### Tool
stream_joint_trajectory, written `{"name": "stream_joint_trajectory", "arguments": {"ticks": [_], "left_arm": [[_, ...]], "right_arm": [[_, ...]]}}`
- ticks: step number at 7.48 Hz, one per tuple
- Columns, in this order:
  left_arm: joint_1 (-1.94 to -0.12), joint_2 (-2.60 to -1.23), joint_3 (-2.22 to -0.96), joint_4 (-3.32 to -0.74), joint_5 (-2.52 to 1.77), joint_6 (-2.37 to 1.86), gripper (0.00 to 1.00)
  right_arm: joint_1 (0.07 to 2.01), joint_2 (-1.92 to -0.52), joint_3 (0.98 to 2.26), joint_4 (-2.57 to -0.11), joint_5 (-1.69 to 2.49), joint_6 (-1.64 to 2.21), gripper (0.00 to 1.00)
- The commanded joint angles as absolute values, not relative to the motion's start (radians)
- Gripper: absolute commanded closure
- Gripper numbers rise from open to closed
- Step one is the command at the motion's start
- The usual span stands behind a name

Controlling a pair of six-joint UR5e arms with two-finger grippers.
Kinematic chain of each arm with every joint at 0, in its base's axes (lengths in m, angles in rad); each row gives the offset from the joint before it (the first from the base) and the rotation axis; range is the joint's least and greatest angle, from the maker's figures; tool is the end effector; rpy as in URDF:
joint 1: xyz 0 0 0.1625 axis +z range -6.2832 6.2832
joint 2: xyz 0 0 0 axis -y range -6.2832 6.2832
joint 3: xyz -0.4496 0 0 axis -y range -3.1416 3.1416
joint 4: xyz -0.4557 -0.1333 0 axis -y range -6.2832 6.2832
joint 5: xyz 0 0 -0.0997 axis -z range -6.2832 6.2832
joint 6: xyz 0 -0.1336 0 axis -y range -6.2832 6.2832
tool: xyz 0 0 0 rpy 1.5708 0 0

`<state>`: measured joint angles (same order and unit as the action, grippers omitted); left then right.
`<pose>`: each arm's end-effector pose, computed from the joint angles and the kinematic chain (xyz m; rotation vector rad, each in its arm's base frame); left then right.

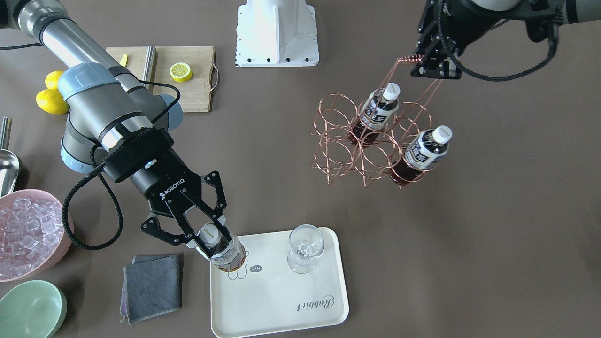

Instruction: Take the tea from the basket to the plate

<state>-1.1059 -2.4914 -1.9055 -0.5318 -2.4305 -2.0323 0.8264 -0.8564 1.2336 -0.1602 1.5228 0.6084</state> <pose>0.2472 -0.5644 0.0652 -0.8151 0.5051 -1.3650 -0.4576 -0.7030 0.2082 1.4156 -1.0921 -0.0548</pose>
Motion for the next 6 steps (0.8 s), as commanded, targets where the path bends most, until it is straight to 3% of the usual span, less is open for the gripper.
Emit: {"name": "stream_joint_trajectory", "arguments": {"ticks": [1, 4, 6], "left_arm": [[-1.285, -2.438, -1.769, -0.502, -2.384, -1.764, 1.0], [-1.338, -2.408, -1.64, -0.524, -2.379, -1.571, 1.0], [-1.416, -2.399, -1.467, -0.642, -2.338, -1.467, 1.0]], "right_arm": [[0.812, -0.836, 1.172, -0.137, 1.476, 0.615, 1.0], [0.747, -0.838, 1.081, 0.0, 1.367, 0.615, 1.0], [0.733, -0.841, 1.062, 0.02, 1.361, 0.615, 1.0]]}}
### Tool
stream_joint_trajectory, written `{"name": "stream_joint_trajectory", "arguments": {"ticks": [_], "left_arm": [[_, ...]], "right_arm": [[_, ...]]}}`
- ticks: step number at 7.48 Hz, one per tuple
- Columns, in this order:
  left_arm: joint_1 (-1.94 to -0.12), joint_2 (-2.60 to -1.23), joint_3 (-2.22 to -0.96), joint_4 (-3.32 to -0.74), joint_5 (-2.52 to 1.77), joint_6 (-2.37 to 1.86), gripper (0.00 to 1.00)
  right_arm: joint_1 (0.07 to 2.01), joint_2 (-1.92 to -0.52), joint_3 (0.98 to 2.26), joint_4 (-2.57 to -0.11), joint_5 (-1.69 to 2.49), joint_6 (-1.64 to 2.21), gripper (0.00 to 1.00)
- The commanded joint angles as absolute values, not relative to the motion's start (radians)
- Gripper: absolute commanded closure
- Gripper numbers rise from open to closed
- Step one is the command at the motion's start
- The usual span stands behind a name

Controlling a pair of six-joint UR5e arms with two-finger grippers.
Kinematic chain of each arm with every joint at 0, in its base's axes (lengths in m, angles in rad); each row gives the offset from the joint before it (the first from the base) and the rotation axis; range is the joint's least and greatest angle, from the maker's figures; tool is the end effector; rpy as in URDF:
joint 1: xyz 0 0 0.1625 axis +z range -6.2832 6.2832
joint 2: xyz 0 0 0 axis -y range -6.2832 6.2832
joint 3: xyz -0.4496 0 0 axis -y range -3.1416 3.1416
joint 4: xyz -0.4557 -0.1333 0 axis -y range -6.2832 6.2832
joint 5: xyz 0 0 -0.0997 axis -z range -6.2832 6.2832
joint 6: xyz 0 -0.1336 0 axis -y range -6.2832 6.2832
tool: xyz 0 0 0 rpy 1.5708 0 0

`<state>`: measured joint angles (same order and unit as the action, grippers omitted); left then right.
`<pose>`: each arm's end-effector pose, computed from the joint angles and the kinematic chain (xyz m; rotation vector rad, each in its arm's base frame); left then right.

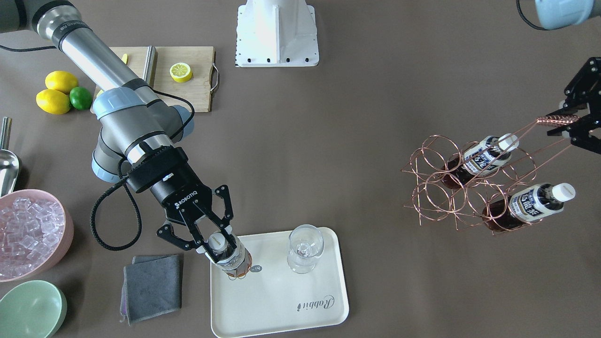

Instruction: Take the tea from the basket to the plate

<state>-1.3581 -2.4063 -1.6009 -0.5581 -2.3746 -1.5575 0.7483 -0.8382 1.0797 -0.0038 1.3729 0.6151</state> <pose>0.1144 -0.7056 0.2234 -0.7679 0.4336 -1.3235 -0.5122 -0.6932 0.2600 1.4460 -1.0785 0.0311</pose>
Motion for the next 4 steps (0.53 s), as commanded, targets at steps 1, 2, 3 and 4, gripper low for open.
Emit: {"name": "stream_joint_trajectory", "arguments": {"ticks": [1, 2, 3, 4], "left_arm": [[-1.437, -2.398, -1.401, -0.687, -2.327, -1.425, 1.0], [-1.456, -2.398, -1.338, -0.745, -2.316, -1.417, 1.0], [-1.456, -2.398, -1.324, -0.761, -2.313, -1.417, 1.0], [-1.46, -2.376, -1.324, -0.776, -2.312, -1.407, 1.0]], "right_arm": [[0.707, -0.848, 1.045, 0.053, 1.326, 0.615, 1.0], [0.697, -0.85, 1.04, 0.058, 1.312, 0.615, 1.0], [0.693, -0.85, 1.039, 0.058, 1.307, 0.615, 1.0], [0.69, -0.851, 1.039, 0.06, 1.305, 0.615, 1.0]]}}
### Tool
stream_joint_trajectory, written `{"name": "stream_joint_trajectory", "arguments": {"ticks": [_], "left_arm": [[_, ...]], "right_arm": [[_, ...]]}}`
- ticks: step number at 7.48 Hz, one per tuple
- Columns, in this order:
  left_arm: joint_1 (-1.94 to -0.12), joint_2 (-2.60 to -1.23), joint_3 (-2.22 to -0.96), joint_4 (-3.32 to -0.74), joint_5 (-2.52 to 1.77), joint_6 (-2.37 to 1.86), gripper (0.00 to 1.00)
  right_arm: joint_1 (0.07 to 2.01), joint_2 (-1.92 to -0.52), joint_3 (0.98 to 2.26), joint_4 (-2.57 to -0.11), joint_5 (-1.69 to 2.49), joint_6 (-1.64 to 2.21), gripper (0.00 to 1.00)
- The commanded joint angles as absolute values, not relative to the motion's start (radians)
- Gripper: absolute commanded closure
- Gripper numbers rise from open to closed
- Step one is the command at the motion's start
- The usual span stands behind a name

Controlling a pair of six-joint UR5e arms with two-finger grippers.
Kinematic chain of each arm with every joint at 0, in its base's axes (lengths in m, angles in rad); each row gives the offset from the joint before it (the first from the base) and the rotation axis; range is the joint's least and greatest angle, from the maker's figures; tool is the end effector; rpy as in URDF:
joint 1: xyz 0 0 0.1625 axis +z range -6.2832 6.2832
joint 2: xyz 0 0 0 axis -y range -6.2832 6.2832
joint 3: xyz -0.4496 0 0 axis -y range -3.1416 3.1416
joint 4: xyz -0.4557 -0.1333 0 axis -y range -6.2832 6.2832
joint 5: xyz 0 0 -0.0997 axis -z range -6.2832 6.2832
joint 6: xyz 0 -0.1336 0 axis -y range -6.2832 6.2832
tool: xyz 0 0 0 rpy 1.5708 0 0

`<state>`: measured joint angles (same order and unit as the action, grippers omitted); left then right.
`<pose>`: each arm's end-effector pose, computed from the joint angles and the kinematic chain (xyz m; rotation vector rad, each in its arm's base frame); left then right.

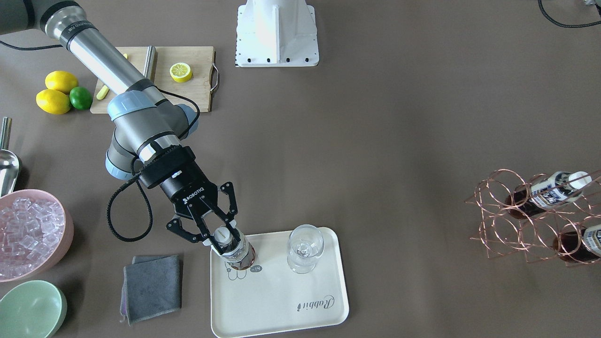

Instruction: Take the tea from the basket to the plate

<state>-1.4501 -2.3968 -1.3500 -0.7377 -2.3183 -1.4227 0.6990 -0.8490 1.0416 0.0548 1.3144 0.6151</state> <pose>0.0518 -0.7797 0.3260 -0.7295 0.4130 -1.3167 -0.5394 -0.6718 0.2844 1.4483 -1.0860 0.0507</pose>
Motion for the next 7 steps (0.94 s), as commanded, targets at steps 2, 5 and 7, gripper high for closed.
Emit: {"name": "stream_joint_trajectory", "arguments": {"ticks": [2, 5, 7], "left_arm": [[-1.496, -2.338, -1.321, -0.801, -2.281, -1.366, 1.0], [-1.514, -2.321, -1.278, -0.871, -2.267, -1.368, 1.0], [-1.534, -2.319, -1.267, -0.876, -2.267, -1.367, 1.0]], "right_arm": [[0.689, -0.85, 1.039, 0.058, 1.305, 0.615, 1.0], [0.689, -0.848, 1.046, 0.058, 1.31, 0.617, 0.0], [0.689, -0.853, 1.06, 0.057, 1.313, 0.618, 0.0]]}}
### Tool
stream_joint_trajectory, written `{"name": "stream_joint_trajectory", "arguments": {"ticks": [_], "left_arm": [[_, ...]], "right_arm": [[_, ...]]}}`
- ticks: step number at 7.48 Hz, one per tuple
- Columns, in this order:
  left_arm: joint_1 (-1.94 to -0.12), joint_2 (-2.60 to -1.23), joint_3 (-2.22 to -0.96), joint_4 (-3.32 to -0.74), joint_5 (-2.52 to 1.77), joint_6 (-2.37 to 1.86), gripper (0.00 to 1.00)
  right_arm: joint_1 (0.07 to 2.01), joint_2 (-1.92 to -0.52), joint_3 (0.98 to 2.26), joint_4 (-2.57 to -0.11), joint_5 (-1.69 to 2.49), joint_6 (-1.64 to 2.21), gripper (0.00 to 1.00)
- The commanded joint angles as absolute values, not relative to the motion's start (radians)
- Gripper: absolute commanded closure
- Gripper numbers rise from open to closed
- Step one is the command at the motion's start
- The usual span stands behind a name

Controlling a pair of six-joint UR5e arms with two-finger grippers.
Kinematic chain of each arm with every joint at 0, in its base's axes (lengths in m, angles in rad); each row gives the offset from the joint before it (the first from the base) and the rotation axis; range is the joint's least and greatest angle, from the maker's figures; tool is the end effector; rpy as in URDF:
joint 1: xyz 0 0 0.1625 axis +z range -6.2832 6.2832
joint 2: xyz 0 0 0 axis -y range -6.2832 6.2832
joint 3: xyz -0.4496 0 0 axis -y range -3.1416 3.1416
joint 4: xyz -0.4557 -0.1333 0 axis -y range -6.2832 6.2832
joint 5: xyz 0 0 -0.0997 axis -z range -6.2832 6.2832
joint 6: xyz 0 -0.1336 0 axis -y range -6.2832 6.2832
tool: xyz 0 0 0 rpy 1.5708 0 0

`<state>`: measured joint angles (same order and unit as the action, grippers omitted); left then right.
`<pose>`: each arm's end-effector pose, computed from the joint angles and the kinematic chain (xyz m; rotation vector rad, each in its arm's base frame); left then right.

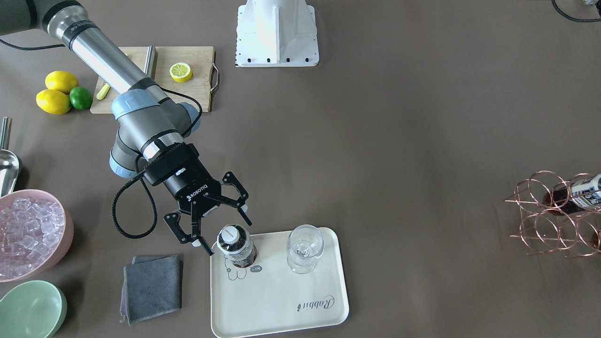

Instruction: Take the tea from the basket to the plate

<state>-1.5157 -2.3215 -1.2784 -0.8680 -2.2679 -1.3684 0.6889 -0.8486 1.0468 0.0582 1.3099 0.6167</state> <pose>-0.0041 -0.7887 0.4132 -0.6830 0.4029 -1.3351 -0.5445 -0.6657 0.2810 1.4495 -1.0983 0.0507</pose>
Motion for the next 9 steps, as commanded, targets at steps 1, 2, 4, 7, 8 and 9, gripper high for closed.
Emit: {"name": "stream_joint_trajectory", "arguments": {"ticks": [1, 2, 4, 7, 8, 9], "left_arm": [[-1.543, -2.319, -1.247, -0.896, -2.267, -1.365, 1.0], [-1.551, -2.321, -1.194, -0.94, -2.267, -1.365, 1.0], [-1.554, -2.321, -1.183, -0.956, -2.267, -1.37, 1.0], [-1.555, -2.321, -1.161, -0.983, -2.258, -1.376, 0.02], [-1.552, -2.322, -1.158, -0.997, -2.253, -1.376, 0.01], [-1.543, -2.325, -1.16, -0.996, -2.253, -1.39, 0.01]], "right_arm": [[0.687, -0.877, 1.107, 0.037, 1.321, 0.62, 0.0], [0.687, -0.915, 1.182, -0.022, 1.325, 0.621, 0.0], [0.686, -0.997, 1.334, -0.142, 1.4, 0.624, 0.0], [0.655, -1.15, 1.573, -0.399, 1.561, 0.65, 0.0], [0.646, -1.202, 1.635, -0.502, 1.612, 0.65, 0.0], [0.647, -1.241, 1.658, -0.578, 1.687, 0.65, 0.0]]}}
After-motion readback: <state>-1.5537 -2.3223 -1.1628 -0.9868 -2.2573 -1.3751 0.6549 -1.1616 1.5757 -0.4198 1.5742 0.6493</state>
